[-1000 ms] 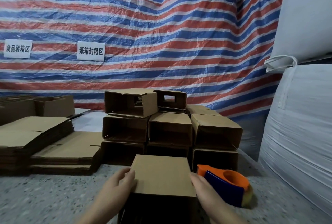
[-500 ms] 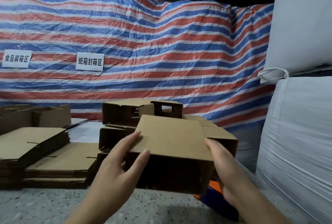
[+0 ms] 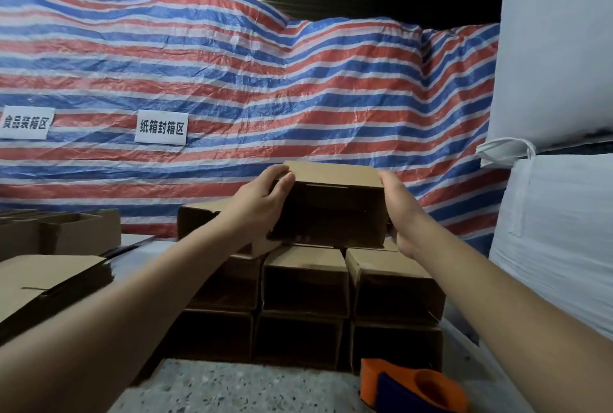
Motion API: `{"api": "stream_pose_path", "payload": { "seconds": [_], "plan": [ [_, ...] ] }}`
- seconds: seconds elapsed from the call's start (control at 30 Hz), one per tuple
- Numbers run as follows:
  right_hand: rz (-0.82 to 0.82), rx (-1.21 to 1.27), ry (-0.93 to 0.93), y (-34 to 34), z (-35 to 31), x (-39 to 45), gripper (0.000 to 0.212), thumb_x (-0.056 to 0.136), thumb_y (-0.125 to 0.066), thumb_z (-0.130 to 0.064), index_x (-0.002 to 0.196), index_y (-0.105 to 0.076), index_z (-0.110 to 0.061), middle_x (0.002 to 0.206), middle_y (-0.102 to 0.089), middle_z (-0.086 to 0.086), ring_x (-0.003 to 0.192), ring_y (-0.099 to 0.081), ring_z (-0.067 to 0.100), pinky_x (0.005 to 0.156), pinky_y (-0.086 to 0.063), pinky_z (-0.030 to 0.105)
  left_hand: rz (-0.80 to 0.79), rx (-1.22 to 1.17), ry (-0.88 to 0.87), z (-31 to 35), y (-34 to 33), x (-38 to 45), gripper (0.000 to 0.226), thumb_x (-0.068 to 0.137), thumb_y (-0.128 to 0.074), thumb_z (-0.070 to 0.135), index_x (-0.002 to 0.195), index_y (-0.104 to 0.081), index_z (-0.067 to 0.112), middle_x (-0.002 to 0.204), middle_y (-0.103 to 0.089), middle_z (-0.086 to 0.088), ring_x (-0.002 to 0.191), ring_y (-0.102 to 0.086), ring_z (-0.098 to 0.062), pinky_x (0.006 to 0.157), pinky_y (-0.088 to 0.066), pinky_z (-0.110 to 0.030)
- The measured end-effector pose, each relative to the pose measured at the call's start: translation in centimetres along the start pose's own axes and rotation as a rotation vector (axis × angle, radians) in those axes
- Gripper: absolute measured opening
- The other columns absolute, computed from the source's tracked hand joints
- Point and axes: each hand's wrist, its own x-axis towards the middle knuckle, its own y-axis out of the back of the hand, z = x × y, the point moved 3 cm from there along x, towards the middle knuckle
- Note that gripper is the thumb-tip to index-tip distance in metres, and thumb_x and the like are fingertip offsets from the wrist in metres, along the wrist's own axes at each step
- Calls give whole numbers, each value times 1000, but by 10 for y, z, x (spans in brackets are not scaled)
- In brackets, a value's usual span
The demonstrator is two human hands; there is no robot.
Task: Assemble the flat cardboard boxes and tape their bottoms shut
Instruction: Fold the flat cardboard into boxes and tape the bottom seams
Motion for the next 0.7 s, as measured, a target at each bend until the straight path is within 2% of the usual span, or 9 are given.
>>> {"api": "stream_pose_path", "payload": {
  "seconds": [0.1, 0.17, 0.23, 0.3, 0.4, 0.5, 0.6, 0.7],
  "plan": [
    [35, -12, 15, -5, 11, 43, 38, 99, -36, -58, 103, -62, -30, 103, -68, 2, 95, -64, 17, 65, -46, 25, -82, 103, 11, -22, -12, 41, 54, 100, -35, 55, 148, -35, 29, 144, -49, -5, 125, -51, -24, 97, -44, -36],
    [54, 1, -5, -8, 26, 66, 36, 100, -36, -56, 98, -62, -31, 92, -69, -2, 86, -66, 14, 57, -47, 20, -123, 212, 37, -42, -21, 64, 54, 99, -36, 57, 147, -33, 31, 144, -49, -6, 125, -51, -26, 103, -43, -42],
    [62, 29, -46, -11, 44, 86, 37, 102, -36, -52, 94, -63, -29, 77, -71, -4, 71, -68, 12, 42, -47, 15, -152, 386, 16, -62, -32, 80, 53, 100, -30, 57, 147, -33, 33, 148, -44, -4, 134, -42, -27, 114, -30, -45],
    [46, 65, -106, -14, 62, 104, 38, 103, -34, -48, 98, -64, -25, 80, -71, 2, 73, -68, 17, 36, -46, 15, -186, 518, -30, -81, -42, 89, 52, 101, -24, 56, 148, -34, 35, 152, -40, 1, 143, -31, -21, 119, -15, -42],
    [0, 39, -192, -21, 85, 123, 44, 102, -30, -48, 109, -63, -19, 99, -68, 10, 89, -64, 23, 46, -52, 25, -211, 590, -72, -102, -50, 92, 52, 101, -20, 57, 146, -37, 37, 154, -38, 7, 146, -23, -15, 119, -10, -40],
    [-12, -17, -226, -27, 108, 138, 46, 101, -29, -48, 114, -60, -18, 108, -66, 12, 97, -63, 24, 68, -49, 33, -233, 712, -88, -111, -54, 92, 51, 102, -19, 55, 146, -38, 37, 152, -42, 4, 145, -28, -18, 117, -16, -42],
    [7, -30, -237, -28, 122, 146, 46, 99, -29, -52, 116, -58, -21, 111, -65, 10, 101, -62, 22, 74, -49, 34, -223, 864, -156, -110, -59, 90, 46, 105, -21, 50, 143, -42, 35, 147, -49, 6, 141, -34, -20, 112, -23, -41],
    [14, -36, -253, -27, 133, 153, 51, 97, -30, -54, 125, -56, -21, 114, -65, 8, 105, -60, 23, 88, -51, 39, -204, 959, -203, -109, -65, 87, 44, 105, -21, 49, 139, -45, 32, 139, -55, 6, 133, -43, -21, 107, -31, -40]
  ]
}}
